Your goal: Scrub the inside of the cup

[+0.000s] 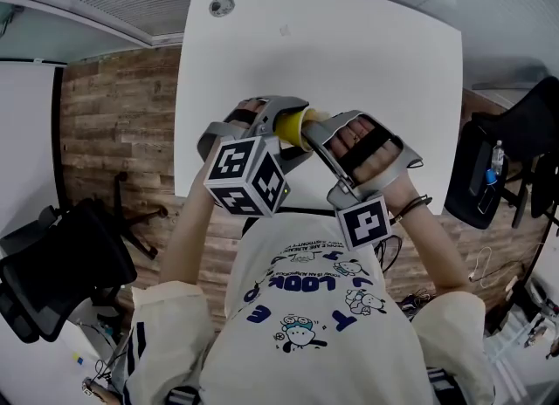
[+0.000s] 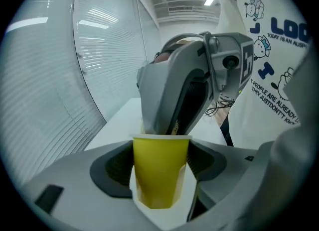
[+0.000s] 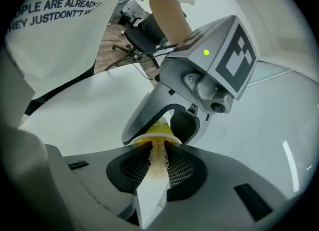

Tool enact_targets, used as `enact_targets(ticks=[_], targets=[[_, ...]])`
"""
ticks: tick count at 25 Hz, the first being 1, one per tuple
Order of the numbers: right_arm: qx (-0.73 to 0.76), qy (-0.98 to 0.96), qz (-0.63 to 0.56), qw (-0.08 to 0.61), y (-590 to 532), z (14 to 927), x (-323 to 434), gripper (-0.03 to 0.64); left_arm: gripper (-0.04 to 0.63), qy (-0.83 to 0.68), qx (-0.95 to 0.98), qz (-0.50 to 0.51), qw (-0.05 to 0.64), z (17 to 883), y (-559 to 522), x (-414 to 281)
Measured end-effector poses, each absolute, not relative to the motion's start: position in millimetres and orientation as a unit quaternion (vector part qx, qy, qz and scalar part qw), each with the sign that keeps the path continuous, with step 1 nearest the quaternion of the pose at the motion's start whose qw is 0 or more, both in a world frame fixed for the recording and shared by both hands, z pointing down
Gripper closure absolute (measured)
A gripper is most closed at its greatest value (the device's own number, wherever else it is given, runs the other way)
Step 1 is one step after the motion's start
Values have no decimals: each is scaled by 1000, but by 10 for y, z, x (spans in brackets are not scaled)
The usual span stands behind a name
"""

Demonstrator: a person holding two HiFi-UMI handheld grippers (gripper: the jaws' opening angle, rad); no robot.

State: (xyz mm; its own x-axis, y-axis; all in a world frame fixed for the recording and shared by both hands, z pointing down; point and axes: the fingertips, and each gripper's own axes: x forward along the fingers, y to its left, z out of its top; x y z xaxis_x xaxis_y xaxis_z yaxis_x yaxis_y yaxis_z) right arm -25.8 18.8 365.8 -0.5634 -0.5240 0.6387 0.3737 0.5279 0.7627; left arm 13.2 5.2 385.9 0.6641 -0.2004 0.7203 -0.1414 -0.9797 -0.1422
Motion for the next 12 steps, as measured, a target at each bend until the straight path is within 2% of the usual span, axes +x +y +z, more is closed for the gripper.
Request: enact_targets(ticks=[12], targets=[[66, -792, -401, 456, 174, 3608, -226, 543, 245, 121, -914, -384, 49, 3812, 39, 133]])
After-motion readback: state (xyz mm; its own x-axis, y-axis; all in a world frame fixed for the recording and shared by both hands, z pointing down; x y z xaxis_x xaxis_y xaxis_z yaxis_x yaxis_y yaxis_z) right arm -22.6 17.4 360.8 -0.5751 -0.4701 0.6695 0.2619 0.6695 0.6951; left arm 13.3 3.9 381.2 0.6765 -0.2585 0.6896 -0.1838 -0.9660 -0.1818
